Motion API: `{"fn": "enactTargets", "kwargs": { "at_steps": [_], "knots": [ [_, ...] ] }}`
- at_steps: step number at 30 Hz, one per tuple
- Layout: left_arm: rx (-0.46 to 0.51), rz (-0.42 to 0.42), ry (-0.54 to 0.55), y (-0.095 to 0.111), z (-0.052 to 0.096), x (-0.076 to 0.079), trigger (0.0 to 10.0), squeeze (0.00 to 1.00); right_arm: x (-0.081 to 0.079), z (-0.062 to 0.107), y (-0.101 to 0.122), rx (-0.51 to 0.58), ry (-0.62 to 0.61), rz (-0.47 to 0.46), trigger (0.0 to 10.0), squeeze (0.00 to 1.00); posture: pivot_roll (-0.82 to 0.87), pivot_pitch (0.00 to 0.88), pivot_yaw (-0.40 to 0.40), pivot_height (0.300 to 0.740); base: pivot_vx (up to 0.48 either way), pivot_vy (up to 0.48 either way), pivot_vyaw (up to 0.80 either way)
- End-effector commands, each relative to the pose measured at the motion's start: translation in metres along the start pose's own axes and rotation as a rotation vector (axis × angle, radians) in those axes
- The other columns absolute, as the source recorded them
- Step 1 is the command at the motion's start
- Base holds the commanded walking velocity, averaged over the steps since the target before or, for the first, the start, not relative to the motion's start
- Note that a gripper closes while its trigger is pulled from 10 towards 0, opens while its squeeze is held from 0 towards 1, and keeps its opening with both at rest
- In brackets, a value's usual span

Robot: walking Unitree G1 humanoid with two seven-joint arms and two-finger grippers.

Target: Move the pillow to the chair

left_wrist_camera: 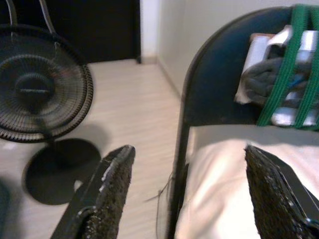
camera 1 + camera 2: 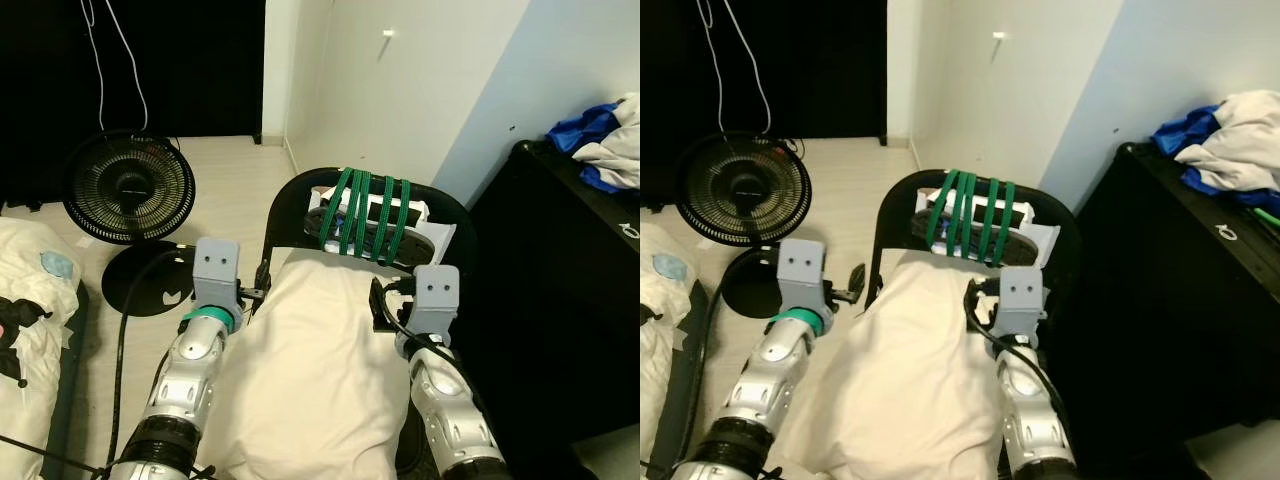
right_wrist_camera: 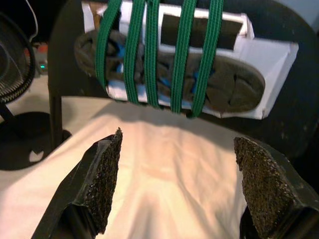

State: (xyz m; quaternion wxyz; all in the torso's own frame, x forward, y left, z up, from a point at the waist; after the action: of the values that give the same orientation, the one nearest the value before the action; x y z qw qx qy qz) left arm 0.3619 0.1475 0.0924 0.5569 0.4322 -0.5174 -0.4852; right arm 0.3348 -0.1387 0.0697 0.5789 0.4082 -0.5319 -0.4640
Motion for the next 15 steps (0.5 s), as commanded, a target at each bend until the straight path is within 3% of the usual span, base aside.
{"fn": "enactTargets", "kwargs": {
  "at_steps": [1, 3, 5, 8, 15],
  "knots": [
    [-0.025, -0.068, 0.003, -0.008, 0.000, -0.002, 10.0, 0.00, 0.004, 0.002, -0.011, -0.043, -0.034, 0.023, 10.0, 0.00, -0.02, 0.000, -0.027, 0.740, 0.000, 0.000, 0.00],
    [-0.021, -0.074, -0.010, -0.008, 0.000, -0.001, 10.0, 0.00, 0.005, 0.002, -0.013, -0.055, -0.046, 0.034, 10.0, 0.00, -0.02, 0.000, -0.027, 0.740, 0.000, 0.000, 0.00],
    [-0.026, -0.007, -0.025, -0.007, -0.003, 0.005, 10.0, 0.00, 0.012, 0.007, -0.022, -0.079, -0.067, 0.020, 10.0, 0.00, -0.04, 0.000, -0.012, 0.740, 0.000, 0.000, 0.00],
    [-0.029, 0.017, -0.026, -0.007, -0.004, 0.007, 10.0, 0.00, 0.014, 0.009, -0.025, -0.080, -0.072, 0.011, 10.0, 0.00, -0.05, 0.000, -0.010, 0.740, 0.000, 0.000, 0.00],
    [-0.041, 0.050, -0.040, -0.011, -0.005, 0.018, 10.0, 0.00, 0.013, 0.009, -0.023, -0.075, -0.079, -0.007, 10.0, 0.00, -0.06, 0.000, -0.022, 0.740, 0.000, 0.000, 0.00]
  ]
}}
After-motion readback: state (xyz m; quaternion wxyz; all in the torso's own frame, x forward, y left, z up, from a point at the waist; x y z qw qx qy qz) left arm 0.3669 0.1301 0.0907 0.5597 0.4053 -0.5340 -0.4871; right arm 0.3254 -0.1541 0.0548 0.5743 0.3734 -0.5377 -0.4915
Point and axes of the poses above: a point about 5 cm out from each wrist's last joint towards the gripper, its own z axis pointing back from the gripper into the wrist, its own y axis along the axis of the wrist's last joint, x = y × z, the point moved 3 cm from there along -z, pointing out of the wrist towards the gripper, and after that the axes turned 14 degrees about z, right-handed, at the moved point
